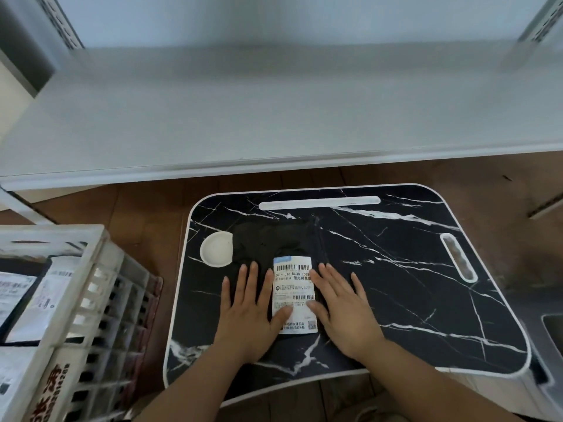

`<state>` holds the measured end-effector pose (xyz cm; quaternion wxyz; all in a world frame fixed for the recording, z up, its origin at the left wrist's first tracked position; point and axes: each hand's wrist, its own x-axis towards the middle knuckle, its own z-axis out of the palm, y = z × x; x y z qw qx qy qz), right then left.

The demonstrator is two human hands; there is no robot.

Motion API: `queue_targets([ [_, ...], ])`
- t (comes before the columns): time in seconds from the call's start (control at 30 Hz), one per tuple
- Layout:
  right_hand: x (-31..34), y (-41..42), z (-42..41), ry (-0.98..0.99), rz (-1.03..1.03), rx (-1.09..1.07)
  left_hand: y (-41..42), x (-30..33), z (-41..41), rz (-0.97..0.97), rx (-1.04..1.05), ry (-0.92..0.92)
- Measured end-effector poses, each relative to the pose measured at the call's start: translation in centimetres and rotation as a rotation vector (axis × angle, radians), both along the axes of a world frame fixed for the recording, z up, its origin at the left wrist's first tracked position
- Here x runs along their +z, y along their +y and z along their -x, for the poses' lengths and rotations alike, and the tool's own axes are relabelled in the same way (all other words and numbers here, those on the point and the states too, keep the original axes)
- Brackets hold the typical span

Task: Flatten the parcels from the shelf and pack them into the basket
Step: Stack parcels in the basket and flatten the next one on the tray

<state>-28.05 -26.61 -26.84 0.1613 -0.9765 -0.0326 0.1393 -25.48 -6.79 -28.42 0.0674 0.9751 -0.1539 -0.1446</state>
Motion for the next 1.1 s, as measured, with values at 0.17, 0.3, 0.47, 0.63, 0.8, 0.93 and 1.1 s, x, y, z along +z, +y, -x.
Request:
queue_targets([
  [0.17,2.5,1.7,-1.3,-0.038,-0.364,-0.644,0.1,3.5,-0.6,0.454,0.526,0.041],
  [0.3,3.3,1.9,-2.5,0.269,-0.888,-0.948,-0.8,4.8,-0.5,0.757,0.927,0.226],
  [0.47,4.8,1.9,-2.1,0.337,-1.079,-0.883,-0.1,7.3,-0.9,1.111,1.004,0.649],
  [0.63,8.7,2.7,-2.6,0.33,-1.208,-0.774,1.6,11.1,-2.2,1.113,0.805,0.517],
  [0.8,13.8,4.6,-4.3,0.329,-1.36,-0.664,4.0,15.4,-3.0,1.117,0.598,0.444],
  [0.93,17.1,7.3,-5.7,0.215,-1.363,-0.594,5.9,19.2,-3.1,1.162,0.56,0.396],
  [1.1,20.7,11.6,-6.9,0.099,-1.386,-0.587,10.7,23.2,-3.2,1.153,0.66,0.191],
])
